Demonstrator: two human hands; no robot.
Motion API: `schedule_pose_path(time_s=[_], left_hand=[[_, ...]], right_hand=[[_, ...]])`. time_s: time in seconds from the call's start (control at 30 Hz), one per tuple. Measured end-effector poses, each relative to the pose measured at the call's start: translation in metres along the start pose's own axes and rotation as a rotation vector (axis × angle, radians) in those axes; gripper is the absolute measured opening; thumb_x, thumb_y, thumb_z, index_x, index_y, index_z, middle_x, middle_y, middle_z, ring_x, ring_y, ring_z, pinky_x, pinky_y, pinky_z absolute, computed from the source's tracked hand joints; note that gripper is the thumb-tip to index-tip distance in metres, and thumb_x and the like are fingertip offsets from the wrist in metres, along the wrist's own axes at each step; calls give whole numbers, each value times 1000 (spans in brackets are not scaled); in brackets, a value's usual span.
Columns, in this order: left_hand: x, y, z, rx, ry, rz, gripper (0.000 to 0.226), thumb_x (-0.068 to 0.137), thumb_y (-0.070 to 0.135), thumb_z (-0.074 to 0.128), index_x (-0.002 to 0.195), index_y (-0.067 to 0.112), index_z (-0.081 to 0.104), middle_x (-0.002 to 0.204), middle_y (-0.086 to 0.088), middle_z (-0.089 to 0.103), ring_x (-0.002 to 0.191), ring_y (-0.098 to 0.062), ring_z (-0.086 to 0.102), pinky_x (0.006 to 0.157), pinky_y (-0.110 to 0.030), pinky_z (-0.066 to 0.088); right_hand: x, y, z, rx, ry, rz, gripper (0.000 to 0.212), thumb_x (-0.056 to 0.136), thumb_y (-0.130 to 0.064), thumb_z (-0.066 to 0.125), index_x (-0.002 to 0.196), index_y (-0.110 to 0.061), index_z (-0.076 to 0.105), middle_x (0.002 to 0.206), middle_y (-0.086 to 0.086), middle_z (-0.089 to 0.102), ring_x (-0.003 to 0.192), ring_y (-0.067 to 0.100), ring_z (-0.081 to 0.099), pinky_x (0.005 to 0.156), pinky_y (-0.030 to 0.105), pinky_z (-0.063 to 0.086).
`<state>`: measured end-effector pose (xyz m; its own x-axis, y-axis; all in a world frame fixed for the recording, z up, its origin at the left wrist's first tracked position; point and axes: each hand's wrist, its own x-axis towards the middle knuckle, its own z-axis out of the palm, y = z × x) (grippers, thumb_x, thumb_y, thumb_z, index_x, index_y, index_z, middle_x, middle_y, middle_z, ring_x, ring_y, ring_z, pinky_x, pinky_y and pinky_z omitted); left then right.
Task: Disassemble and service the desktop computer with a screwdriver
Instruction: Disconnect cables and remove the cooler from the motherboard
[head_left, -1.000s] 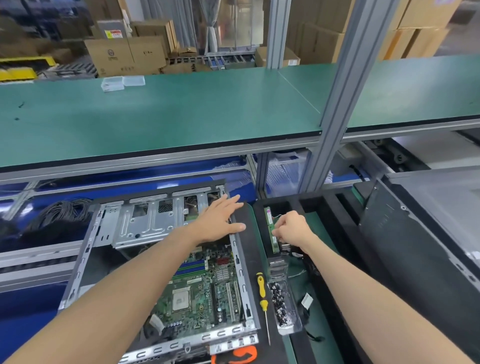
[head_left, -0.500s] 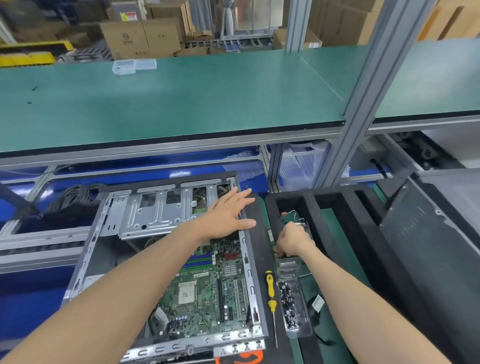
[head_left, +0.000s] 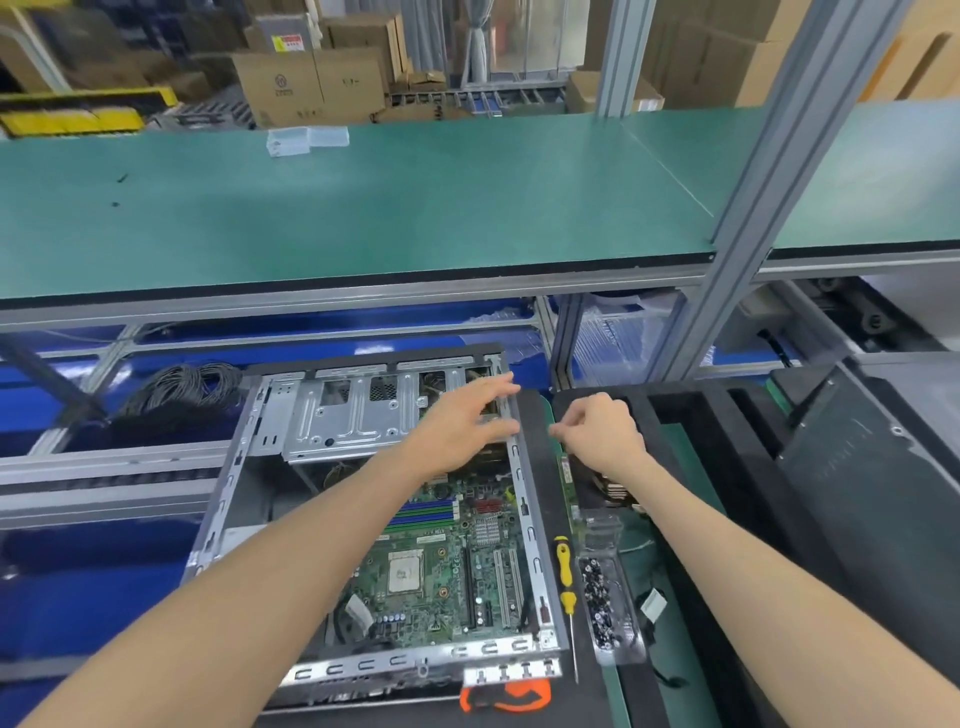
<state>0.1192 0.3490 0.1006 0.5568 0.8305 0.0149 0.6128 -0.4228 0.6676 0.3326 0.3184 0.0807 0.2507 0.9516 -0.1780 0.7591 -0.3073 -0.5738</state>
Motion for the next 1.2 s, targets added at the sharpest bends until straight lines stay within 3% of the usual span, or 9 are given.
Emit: schedule_pose_path(time_s=[0.17, 0.27, 0.4, 0.53, 0.67, 0.8, 0.93, 1.03, 1.2], left_hand=[[-31, -14, -25, 45, 118, 46, 33, 95, 31, 67, 127, 25, 65, 126, 13, 63, 108, 6, 51, 91, -5, 34], [-50, -21, -38, 54, 145, 62, 25, 93, 25, 69, 117, 19, 71, 107, 10, 67, 93, -3, 60, 85, -12, 42], [-73, -35, -48, 100, 103, -1, 17, 93, 28, 70, 108, 22, 74, 97, 11, 72, 87, -3, 63, 78, -11, 45], [-91, -54, -45, 247, -83, -81, 10, 93, 29, 69, 98, 23, 74, 89, 10, 73, 79, -4, 63, 78, -25, 52], [-104, -68, -23, 479, -325, -169, 12, 87, 23, 69, 98, 22, 71, 97, 0, 71, 85, -17, 66, 83, -37, 57], [-112, -78, 6, 615, -482, -242, 27, 81, 18, 73, 107, 14, 68, 103, -10, 65, 93, -30, 66, 77, -37, 55], [-112, -89, 20, 587, -475, -269, 27, 80, 11, 75, 105, 12, 66, 102, -10, 63, 93, -30, 65, 67, -33, 46], [-110, -92, 20, 571, -468, -268, 19, 77, 9, 73, 94, 13, 65, 85, -4, 55, 88, -29, 64, 64, -32, 44], [-112, -93, 21, 539, -432, -271, 15, 76, 6, 67, 85, 16, 62, 74, 1, 50, 82, -27, 60, 59, -31, 40]], right_hand=[[-24, -29, -1, 68, 76, -142, 17, 86, -36, 75, 72, -29, 68, 71, -11, 67, 71, 10, 65, 64, 30, 55], [-40, -43, 6, 51, 99, -248, 19, 85, -34, 75, 69, -31, 64, 63, -12, 63, 66, 7, 61, 56, 25, 47], [-64, -62, 19, -61, 66, -410, 17, 86, -33, 70, 74, -30, 60, 59, -13, 58, 67, 10, 57, 62, 28, 49], [-85, -83, 43, -344, -157, -608, 9, 90, -33, 62, 87, -25, 61, 73, -7, 65, 77, 18, 61, 73, 35, 55], [-94, -90, 87, -553, -404, -581, 21, 88, -27, 65, 105, -15, 63, 105, 10, 63, 93, 30, 62, 84, 42, 55], [-95, -88, 123, -648, -541, -531, 26, 86, -20, 68, 107, -6, 61, 109, 17, 62, 95, 35, 64, 77, 41, 56], [-89, -84, 139, -687, -578, -525, 55, 85, -41, 76, 123, -5, 59, 117, 16, 61, 102, 36, 63, 84, 43, 56], [-87, -82, 146, -712, -567, -535, 70, 83, -51, 76, 130, -4, 53, 120, 15, 60, 105, 35, 62, 86, 44, 56], [-88, -80, 150, -701, -548, -526, 72, 82, -49, 75, 132, -4, 51, 123, 15, 59, 108, 36, 60, 88, 44, 54]])
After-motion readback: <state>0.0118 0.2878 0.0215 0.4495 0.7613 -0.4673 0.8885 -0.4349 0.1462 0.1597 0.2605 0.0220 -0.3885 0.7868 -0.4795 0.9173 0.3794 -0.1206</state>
